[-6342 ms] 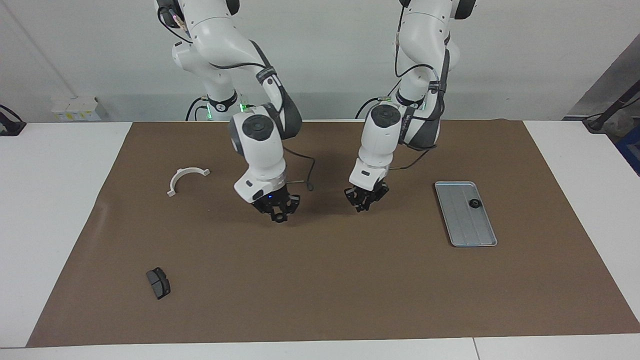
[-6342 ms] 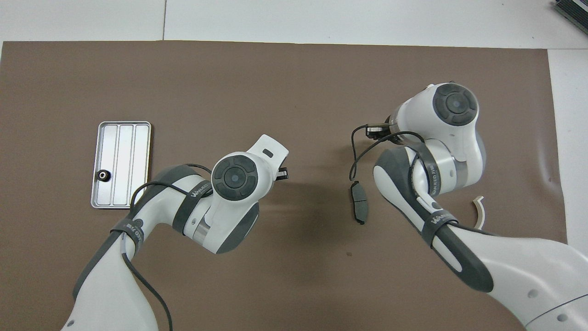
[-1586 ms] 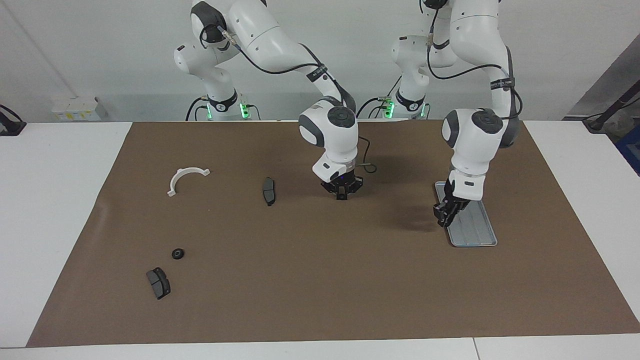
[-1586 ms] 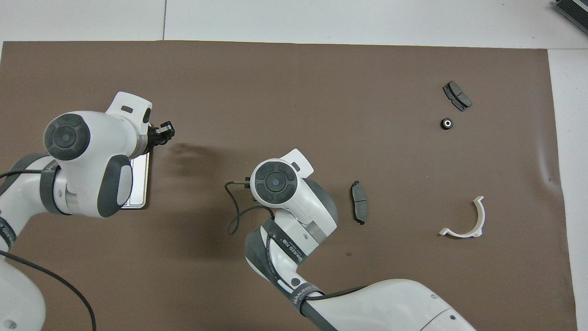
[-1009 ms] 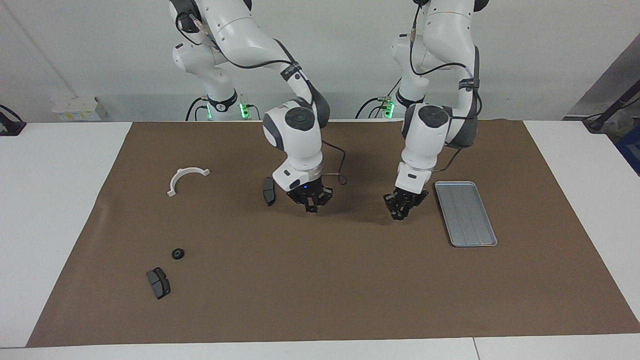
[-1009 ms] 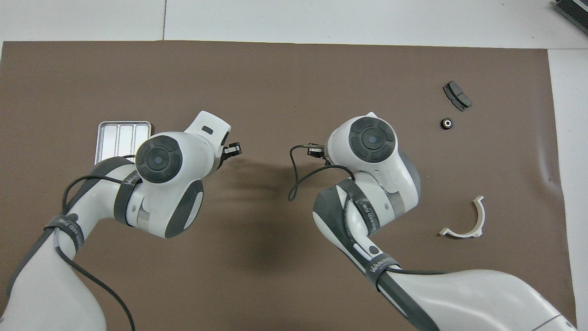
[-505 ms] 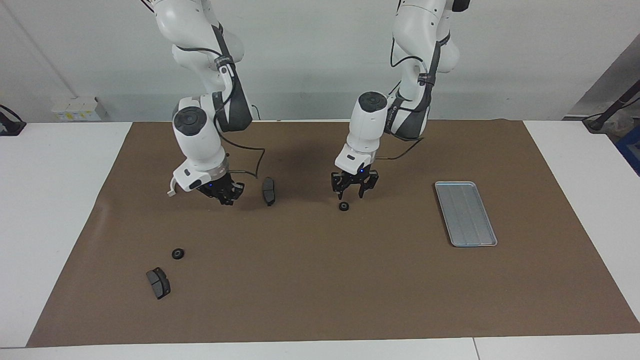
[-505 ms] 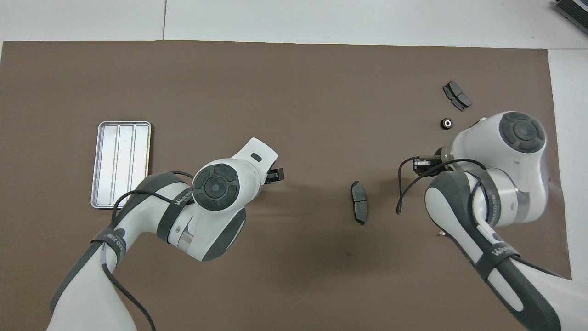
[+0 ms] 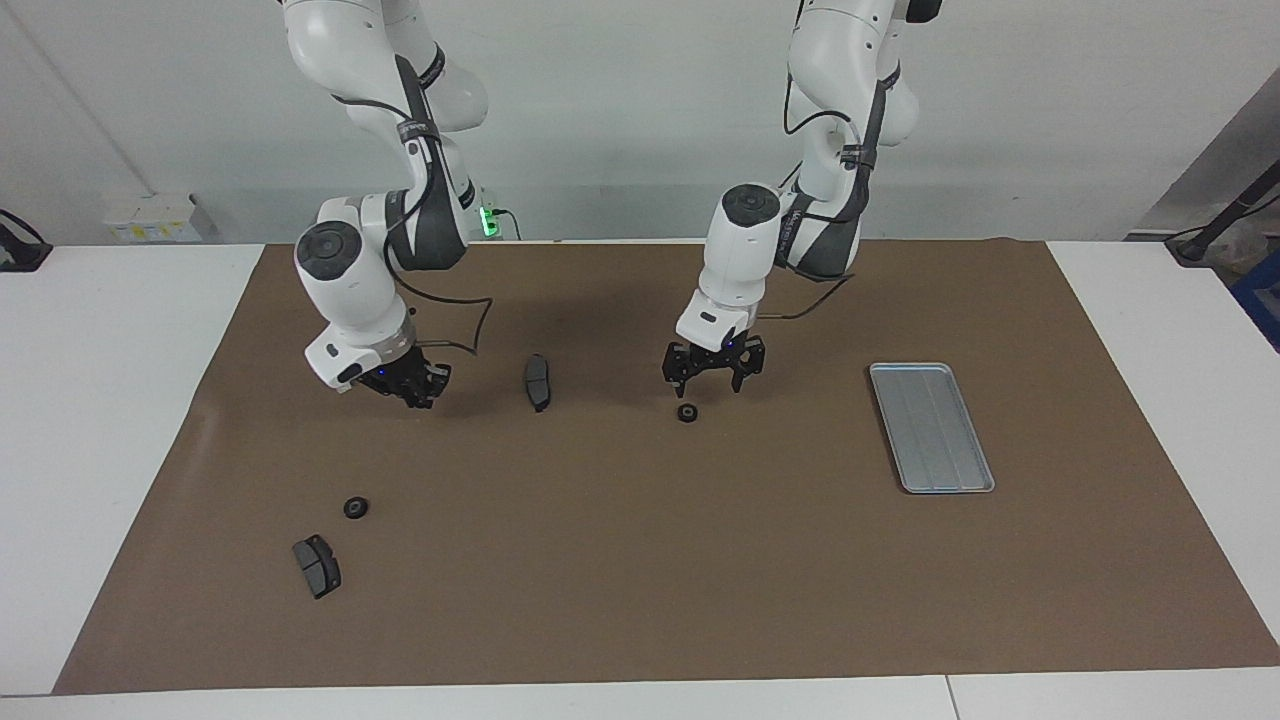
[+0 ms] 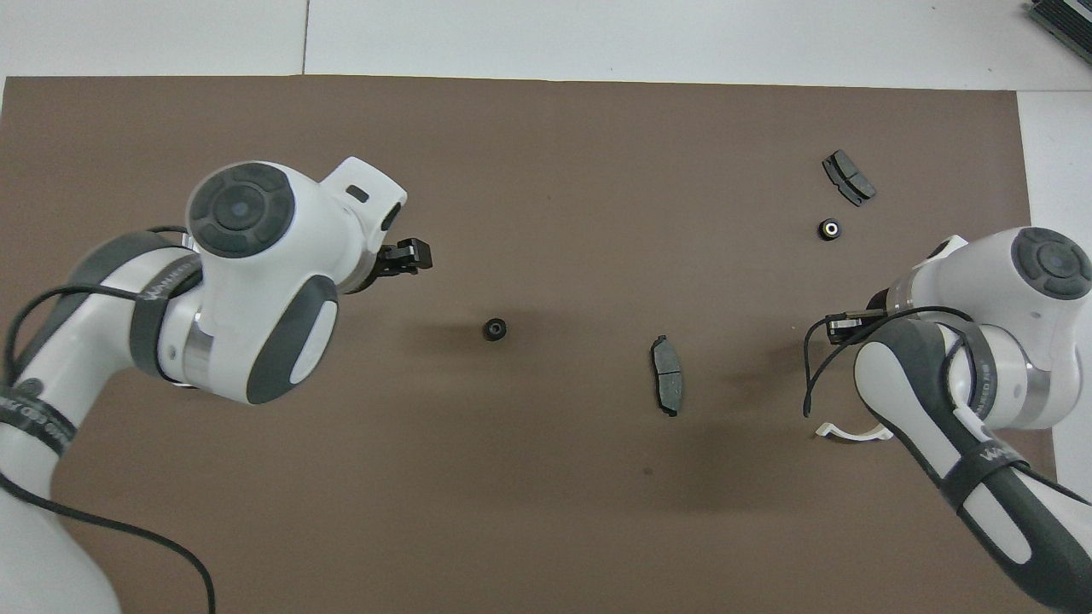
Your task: Place bearing gear from tray to pile
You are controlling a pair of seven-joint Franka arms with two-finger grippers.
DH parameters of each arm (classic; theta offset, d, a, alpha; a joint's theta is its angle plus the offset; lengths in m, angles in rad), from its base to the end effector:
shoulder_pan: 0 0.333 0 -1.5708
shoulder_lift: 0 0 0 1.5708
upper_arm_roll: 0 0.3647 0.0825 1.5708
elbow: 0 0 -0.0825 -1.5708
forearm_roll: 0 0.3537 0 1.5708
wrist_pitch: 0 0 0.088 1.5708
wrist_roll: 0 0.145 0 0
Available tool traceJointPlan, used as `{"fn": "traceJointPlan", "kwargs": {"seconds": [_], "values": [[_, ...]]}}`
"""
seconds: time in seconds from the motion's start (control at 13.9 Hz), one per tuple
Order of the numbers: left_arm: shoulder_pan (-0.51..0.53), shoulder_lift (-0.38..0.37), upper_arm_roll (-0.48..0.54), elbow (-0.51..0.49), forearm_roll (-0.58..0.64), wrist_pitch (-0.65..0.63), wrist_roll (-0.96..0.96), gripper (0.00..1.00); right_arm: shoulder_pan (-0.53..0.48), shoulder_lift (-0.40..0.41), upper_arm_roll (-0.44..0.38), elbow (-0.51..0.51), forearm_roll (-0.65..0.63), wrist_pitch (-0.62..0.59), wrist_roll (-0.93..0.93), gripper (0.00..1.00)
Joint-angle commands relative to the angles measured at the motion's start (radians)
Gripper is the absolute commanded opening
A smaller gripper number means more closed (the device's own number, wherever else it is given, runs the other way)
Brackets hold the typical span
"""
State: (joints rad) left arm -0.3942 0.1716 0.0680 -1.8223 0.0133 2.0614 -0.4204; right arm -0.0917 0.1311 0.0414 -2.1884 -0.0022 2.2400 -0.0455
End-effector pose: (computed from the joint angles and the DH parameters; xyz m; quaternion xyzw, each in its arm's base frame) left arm 0.5656 -0.1924 0.4698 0.9984 0.0434 0.0359 0.0014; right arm 0.5203 -0.0266 0.3520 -0.9992 0.0018 0.0395 0.0038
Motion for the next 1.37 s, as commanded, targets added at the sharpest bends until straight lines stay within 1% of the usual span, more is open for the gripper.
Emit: {"fn": "traceJointPlan", "kwargs": {"seconds": [0.0, 0.07, 0.14, 0.22, 0.29, 0.5, 0.65, 0.72, 0.79, 0.86, 0.94, 1.15, 1.23, 1.3], "values": [[0.112, -0.035, -0.008, 0.011, -0.025, -0.076, 0.180, 1.00, -0.014, -0.030, 0.014, -0.062, 0.025, 0.044, -0.031, 0.05], [0.151, -0.046, -0.008, 0.011, -0.029, -0.095, 0.249, 1.00, -0.013, -0.028, 0.014, -0.060, 0.025, 0.044, -0.027, 0.23], [0.191, -0.059, -0.007, 0.011, -0.029, -0.122, 0.334, 1.00, -0.013, -0.025, 0.014, -0.059, 0.025, 0.046, -0.022, 0.65], [0.224, -0.079, -0.005, 0.012, -0.029, -0.151, 0.404, 1.00, -0.014, -0.024, 0.012, -0.054, 0.025, 0.046, -0.016, 0.92], [0.253, -0.099, -0.005, 0.012, -0.027, -0.180, 0.444, 1.00, -0.016, -0.019, 0.014, -0.044, 0.024, 0.043, -0.008, 1.00], [0.291, -0.171, -0.002, 0.017, -0.019, -0.257, 0.454, 1.00, 0.004, -0.013, 0.014, 0.016, 0.024, 0.020, -0.007, 1.00], [0.304, -0.185, -0.005, 0.091, -0.015, -0.375, 0.454, 1.00, 0.042, -0.007, 0.017, 0.064, 0.022, 0.021, -0.007, 1.00], [0.304, -0.181, -0.007, 0.157, -0.001, -0.445, 0.454, 1.00, 0.067, 0.008, 0.017, 0.102, 0.022, 0.020, -0.005, 1.00], [0.302, -0.175, -0.007, 0.211, 0.016, -0.508, 0.454, 1.00, 0.099, 0.019, 0.018, 0.129, 0.022, 0.018, -0.004, 1.00], [0.302, -0.172, -0.008, 0.257, 0.025, -0.562, 0.454, 1.00, 0.154, 0.024, 0.018, 0.137, 0.022, 0.032, 0.016, 1.00], [0.298, -0.172, -0.008, 0.288, 0.027, -0.598, 0.454, 1.00, 0.197, 0.025, 0.018, 0.165, 0.021, 0.023, 0.070, 1.00], [0.287, -0.178, -0.019, 0.320, 0.056, -0.671, 0.454, 1.00, 0.331, 0.048, 0.020, 0.226, 0.005, 0.020, 0.258, 1.00], [0.285, -0.182, -0.020, 0.321, 0.057, -0.675, 0.454, 1.00, 0.367, 0.058, 0.022, 0.246, 0.004, 0.016, 0.300, 1.00], [0.285, -0.190, -0.025, 0.313, 0.054, -0.655, 0.456, 1.00, 0.427, 0.077, 0.022, 0.266, 0.007, 0.016, 0.349, 1.00]]}}
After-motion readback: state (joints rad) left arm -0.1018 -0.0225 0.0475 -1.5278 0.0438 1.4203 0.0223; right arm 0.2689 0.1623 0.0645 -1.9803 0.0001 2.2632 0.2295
